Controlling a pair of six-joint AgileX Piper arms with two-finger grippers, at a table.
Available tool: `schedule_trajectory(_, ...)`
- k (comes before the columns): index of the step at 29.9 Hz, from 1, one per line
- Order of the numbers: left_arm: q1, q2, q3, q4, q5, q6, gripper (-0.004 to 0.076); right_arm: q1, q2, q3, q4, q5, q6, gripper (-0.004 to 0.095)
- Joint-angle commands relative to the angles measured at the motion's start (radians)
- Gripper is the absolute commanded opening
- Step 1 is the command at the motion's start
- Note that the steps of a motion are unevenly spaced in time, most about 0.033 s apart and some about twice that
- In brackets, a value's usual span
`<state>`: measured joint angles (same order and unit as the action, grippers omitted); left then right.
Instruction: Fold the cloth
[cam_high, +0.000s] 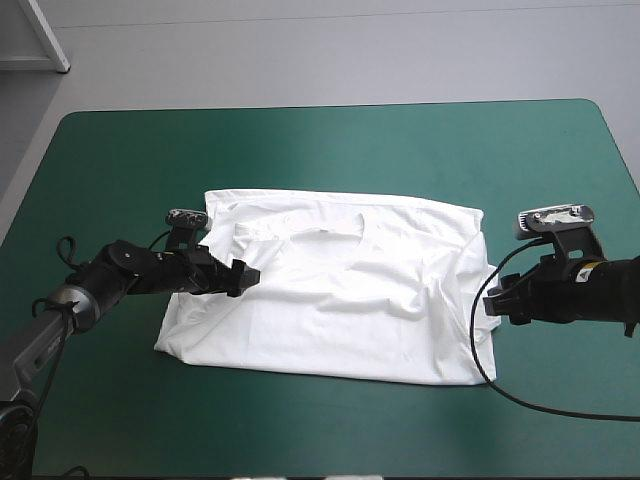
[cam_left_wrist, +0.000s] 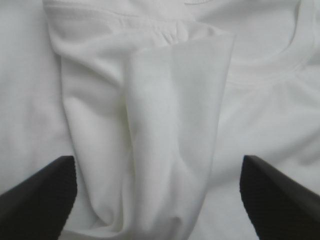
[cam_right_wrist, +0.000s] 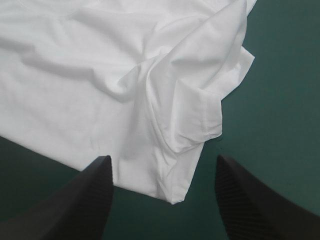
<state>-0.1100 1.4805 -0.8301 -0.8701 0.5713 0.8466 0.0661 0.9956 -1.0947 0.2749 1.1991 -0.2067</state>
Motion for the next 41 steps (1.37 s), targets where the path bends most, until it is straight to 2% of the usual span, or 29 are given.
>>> schedule_trajectory(1, -0.002, -0.059, -0.117, 0.156, 0.052, -0.176, 0.0648, 0.001, -0.015, -0.027, 0.008, -0.021, -0.007, 0.0563)
schedule_trajectory(5, -0.002, -0.09, -0.261, 0.426, 0.196, -0.394, 0.0648, 0.001, -0.015, 0.0, 0.013, -0.021, 0.007, 0.0563)
schedule_trajectory(8, -0.002, -0.11, -0.358, 0.608, 0.385, -0.54, 0.0648, 0.001, -0.019, 0.045, 0.022, -0.02, 0.021, 0.0563)
schedule_trajectory(13, -0.002, -0.172, -0.384, 0.816, 0.649, -0.657, 0.0648, 0.001, -0.056, 0.131, 0.035, -0.02, 0.021, 0.0563)
schedule_trajectory(15, -0.002, -0.2, -0.369, 0.879, 0.717, -0.686, 0.0648, 0.001, -0.08, 0.162, 0.037, -0.02, 0.026, 0.0563)
schedule_trajectory(20, -0.002, -0.3, -0.276, 0.9, 0.701, -0.741, 0.0648, 0.001, -0.138, 0.229, 0.065, -0.02, 0.034, 0.0563)
schedule_trajectory(25, -0.002, -0.317, -0.174, 0.886, 0.684, -0.744, 0.0648, 0.001, -0.138, 0.238, 0.069, -0.02, 0.034, 0.0563)
schedule_trajectory(33, -0.016, -0.257, 0.0, 0.78, 0.437, -0.742, 0.063, 0.001, -0.138, 0.238, 0.067, -0.03, 0.023, 0.0563)
schedule_trajectory(41, -0.019, -0.091, 0.022, 0.787, 0.333, -0.739, 0.0547, 0.001, -0.138, 0.238, 0.069, -0.019, 0.023, 0.0563)
